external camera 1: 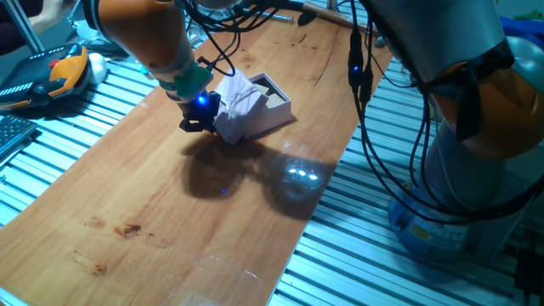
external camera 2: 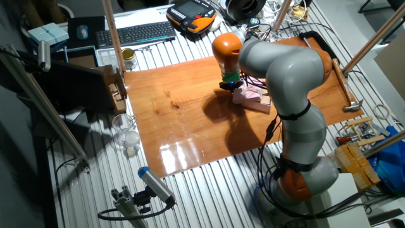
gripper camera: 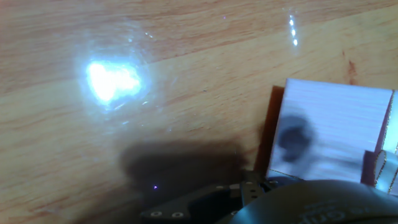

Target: Slide the outer casing onto the gift box

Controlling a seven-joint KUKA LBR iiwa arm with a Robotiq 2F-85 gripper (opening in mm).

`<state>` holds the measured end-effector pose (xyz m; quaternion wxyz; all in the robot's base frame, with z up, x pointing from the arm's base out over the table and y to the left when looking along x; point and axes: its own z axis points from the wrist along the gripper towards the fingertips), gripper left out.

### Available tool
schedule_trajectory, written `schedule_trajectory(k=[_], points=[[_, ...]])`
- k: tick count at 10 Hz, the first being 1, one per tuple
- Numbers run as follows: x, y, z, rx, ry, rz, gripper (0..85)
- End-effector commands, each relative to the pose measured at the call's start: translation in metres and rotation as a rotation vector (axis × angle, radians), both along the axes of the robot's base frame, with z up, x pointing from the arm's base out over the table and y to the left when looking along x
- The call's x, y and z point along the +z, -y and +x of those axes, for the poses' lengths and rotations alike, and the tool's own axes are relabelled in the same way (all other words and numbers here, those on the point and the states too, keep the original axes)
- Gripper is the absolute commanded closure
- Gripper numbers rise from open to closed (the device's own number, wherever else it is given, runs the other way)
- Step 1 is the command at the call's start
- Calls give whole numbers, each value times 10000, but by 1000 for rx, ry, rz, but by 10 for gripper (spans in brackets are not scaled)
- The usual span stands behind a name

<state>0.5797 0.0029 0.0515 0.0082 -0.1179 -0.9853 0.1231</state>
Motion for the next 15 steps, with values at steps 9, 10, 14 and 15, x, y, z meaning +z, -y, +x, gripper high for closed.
schedule_trajectory(k=[9,10,14,15], points=[[167,45,7,19,-22,13,850],[174,50,9,21,-22,15,850],[214,71,6,23,-26,30,850],[227,77,4,23,-26,30,850]])
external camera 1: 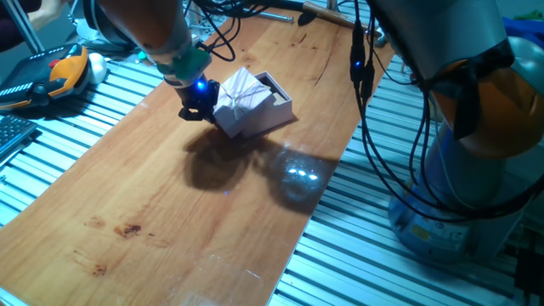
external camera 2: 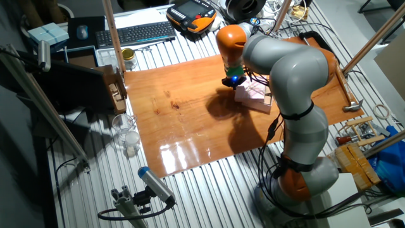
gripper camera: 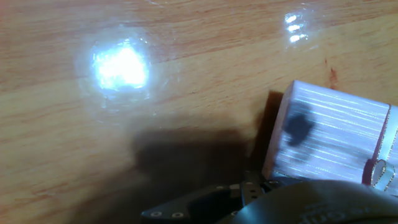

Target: Slide the outer casing onto the gift box

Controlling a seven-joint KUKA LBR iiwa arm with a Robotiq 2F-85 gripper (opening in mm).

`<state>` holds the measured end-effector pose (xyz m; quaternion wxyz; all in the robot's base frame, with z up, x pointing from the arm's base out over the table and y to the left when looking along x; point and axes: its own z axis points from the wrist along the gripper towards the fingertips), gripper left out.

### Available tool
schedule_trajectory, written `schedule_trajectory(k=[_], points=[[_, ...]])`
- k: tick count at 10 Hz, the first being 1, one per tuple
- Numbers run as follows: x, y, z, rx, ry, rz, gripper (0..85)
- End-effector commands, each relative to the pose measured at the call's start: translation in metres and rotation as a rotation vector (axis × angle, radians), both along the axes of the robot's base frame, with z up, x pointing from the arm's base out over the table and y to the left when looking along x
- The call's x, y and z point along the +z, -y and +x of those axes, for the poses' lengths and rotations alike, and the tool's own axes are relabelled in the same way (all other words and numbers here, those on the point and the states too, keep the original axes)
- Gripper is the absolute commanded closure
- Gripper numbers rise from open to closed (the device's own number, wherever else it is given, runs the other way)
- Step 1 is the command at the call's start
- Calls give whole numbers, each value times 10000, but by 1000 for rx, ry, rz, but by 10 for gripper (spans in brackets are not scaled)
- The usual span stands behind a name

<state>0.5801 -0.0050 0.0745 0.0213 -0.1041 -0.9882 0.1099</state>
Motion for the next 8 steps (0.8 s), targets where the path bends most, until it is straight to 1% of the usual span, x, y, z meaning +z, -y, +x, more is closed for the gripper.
schedule_trajectory(k=[1,5,8], points=[[5,7,-3,0,0,0,850],[46,57,-25,8,-3,17,850],[82,67,-50,12,-3,25,850]])
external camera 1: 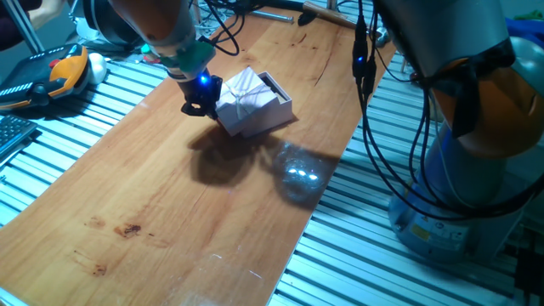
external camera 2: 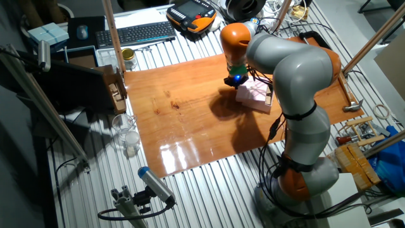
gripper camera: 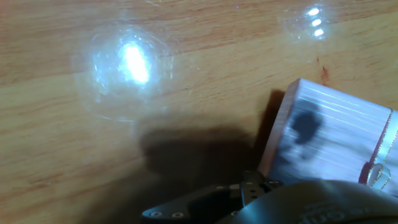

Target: Slide the outer casing onto the gift box

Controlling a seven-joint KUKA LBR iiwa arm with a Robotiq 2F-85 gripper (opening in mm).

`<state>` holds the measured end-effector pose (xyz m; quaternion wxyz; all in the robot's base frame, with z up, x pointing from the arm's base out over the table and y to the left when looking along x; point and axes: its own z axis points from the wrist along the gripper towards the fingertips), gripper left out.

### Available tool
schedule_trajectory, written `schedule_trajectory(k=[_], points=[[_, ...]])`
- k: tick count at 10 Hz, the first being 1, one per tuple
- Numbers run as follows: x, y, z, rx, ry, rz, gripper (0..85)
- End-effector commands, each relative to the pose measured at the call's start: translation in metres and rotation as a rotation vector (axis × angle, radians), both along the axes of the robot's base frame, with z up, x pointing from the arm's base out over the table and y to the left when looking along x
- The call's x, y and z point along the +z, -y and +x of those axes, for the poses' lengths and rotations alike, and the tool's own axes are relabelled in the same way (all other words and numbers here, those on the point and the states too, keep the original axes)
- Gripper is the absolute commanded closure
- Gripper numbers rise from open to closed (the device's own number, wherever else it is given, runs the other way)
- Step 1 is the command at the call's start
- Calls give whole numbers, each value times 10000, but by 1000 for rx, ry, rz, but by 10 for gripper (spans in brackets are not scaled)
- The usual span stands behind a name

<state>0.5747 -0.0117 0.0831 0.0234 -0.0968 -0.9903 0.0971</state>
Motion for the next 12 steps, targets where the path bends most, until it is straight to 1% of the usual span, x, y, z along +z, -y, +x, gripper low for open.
schedule_trajectory(k=[1,3,4,5,6,7,8,9,10,12], points=[[11,1,-6,3,1,1,850],[11,-2,-9,9,5,1,850],[4,-13,-2,9,6,6,850],[-3,-37,15,2,8,11,850],[-11,-59,37,-4,10,6,850],[-29,-73,64,-17,19,9,850],[-59,-68,83,-41,32,24,850],[-70,-60,97,-69,42,29,850],[-75,-45,105,-73,50,29,850],[-77,-24,113,-74,62,20,850]])
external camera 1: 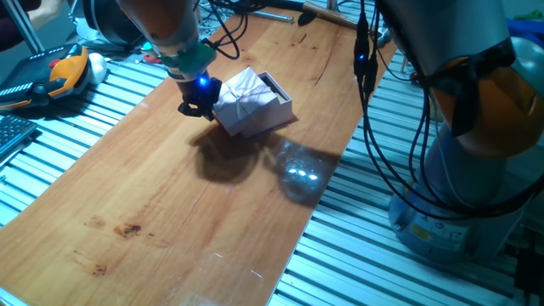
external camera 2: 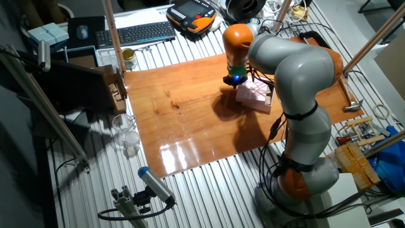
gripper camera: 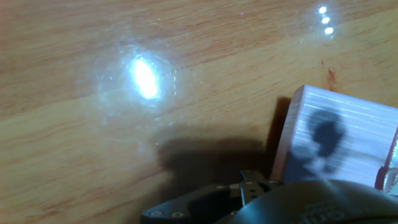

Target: Slide the outer casing onto the gift box

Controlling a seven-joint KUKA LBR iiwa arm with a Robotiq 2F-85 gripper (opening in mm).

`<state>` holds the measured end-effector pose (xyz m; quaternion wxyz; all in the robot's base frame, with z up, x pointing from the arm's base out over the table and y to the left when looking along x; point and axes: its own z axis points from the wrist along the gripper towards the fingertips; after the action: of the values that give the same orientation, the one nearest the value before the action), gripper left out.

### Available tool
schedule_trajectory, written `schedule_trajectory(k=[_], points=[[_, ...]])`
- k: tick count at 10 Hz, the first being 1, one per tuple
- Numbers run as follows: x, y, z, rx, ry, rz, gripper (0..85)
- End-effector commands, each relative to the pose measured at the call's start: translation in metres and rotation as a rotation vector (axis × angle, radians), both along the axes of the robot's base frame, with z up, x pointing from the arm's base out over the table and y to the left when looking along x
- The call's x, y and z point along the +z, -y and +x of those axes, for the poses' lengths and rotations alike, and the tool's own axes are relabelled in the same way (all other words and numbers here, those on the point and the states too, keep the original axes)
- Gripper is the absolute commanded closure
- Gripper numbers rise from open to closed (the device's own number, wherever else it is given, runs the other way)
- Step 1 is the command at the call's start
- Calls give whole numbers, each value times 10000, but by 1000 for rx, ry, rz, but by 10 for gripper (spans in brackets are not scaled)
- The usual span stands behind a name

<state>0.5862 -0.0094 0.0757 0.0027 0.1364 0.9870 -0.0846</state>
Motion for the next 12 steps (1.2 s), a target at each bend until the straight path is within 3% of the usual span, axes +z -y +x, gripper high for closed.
schedule_trajectory(k=[1,3,5,8,12], points=[[10,-2,13,-6,1,-10,850],[31,-4,51,-14,1,-19,850],[30,-19,112,-21,-7,-8,850],[8,22,44,-1,-6,-29,850],[16,26,27,30,-15,-38,850]])
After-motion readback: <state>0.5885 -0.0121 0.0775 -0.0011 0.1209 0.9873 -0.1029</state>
